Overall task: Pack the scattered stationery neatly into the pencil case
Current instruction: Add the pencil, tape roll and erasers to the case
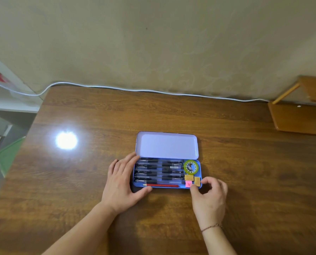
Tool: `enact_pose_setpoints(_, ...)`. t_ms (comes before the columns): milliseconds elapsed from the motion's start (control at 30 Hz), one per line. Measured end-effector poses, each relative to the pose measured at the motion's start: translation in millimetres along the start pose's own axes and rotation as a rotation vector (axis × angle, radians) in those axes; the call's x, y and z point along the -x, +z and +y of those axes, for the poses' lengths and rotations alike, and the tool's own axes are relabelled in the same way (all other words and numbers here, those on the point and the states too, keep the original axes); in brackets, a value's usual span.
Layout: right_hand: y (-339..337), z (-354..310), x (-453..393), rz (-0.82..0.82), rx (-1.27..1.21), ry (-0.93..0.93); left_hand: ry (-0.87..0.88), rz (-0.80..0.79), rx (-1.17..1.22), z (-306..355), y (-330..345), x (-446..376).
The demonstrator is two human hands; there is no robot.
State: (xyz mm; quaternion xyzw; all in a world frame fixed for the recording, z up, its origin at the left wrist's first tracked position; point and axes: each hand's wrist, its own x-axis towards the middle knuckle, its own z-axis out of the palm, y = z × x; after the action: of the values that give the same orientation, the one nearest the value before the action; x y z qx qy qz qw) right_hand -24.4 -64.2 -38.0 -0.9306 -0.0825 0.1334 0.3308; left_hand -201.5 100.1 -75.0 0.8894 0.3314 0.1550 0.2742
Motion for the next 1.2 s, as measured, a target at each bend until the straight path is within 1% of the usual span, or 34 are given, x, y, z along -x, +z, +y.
enact_pose_setpoints(67, -5, -4, -11, -0.01, -0.061, -0.028, -0.074, 0.034, 0.136, 6, -2, -5)
enact_pose_setpoints(133, -6, -9, -30, -0.072, -0.13, -0.063, -0.207, 0.058, 0.231, 17, -4, -17)
enact_pose_setpoints(233, -3, -25, -58, -0.278, -0.116, -0.081, -0.499, 0.09, 0.472, 24, 0, -37)
enact_pose_setpoints(300, -3, -37, -67, -0.383, -0.255, -0.031, -0.631, 0.139, 0.67, 22, -1, -46)
enact_pose_setpoints(333, -6, -41, -67, -0.415, -0.341, -0.009, -0.647, 0.168, 0.75, 20, -2, -48)
enact_pose_setpoints(400, -18, -43, -58, -0.42, -0.458, -0.003, -0.639, 0.239, 0.867, 20, -9, -47)
enact_pose_setpoints(467, -27, -30, -48, -0.375, -0.538, -0.022, -0.58, 0.276, 0.906, 21, -15, -43)
enact_pose_setpoints(533, -29, -13, -47, -0.312, -0.555, -0.033, -0.507, 0.274, 0.91, 22, -17, -35)
enact_pose_setpoints(567, -28, -6, -49, -0.302, -0.541, -0.035, -0.477, 0.272, 0.896, 22, -17, -31)
enact_pose_setpoints(633, -25, 1, -54, -0.341, -0.495, -0.07, -0.435, 0.263, 0.842, 23, -15, -22)
enact_pose_setpoints(700, -22, 1, -52, -0.359, -0.381, -0.171, -0.415, 0.245, 0.708, 26, -12, -15)
enact_pose_setpoints(733, -19, 3, -49, -0.338, -0.293, -0.243, -0.373, 0.251, 0.562, 27, -10, -12)
enact_pose_setpoints(800, -11, 7, -39, -0.258, -0.035, -0.405, -0.197, 0.211, 0.189, 30, -1, -7)
enact_pose_setpoints(867, -2, 14, -26, -0.201, 0.218, -0.555, -0.058, 0.099, -0.093, 39, 10, -2)
enact_pose_setpoints(900, 2, 17, -21, -0.206, 0.308, -0.596, -0.039, 0.049, -0.184, 43, 16, 0)
enact_pose_setpoints(967, 9, 23, -13, -0.222, 0.416, -0.611, -0.052, 0.003, -0.275, 46, 26, 2)
enact_pose_setpoints(1033, 14, 26, -12, -0.219, 0.493, -0.582, -0.06, 0.003, -0.337, 43, 31, 1)
enact_pose_setpoints(1100, 15, 22, -12, -0.234, 0.576, -0.54, -0.065, -0.033, -0.406, 41, 32, 1)
enact_pose_setpoints(1133, 16, 20, -13, -0.265, 0.628, -0.521, -0.069, -0.068, -0.435, 42, 31, 2)
enact_pose_setpoints(1200, 14, 14, -13, -0.336, 0.649, -0.468, -0.107, -0.137, -0.443, 44, 31, 1)
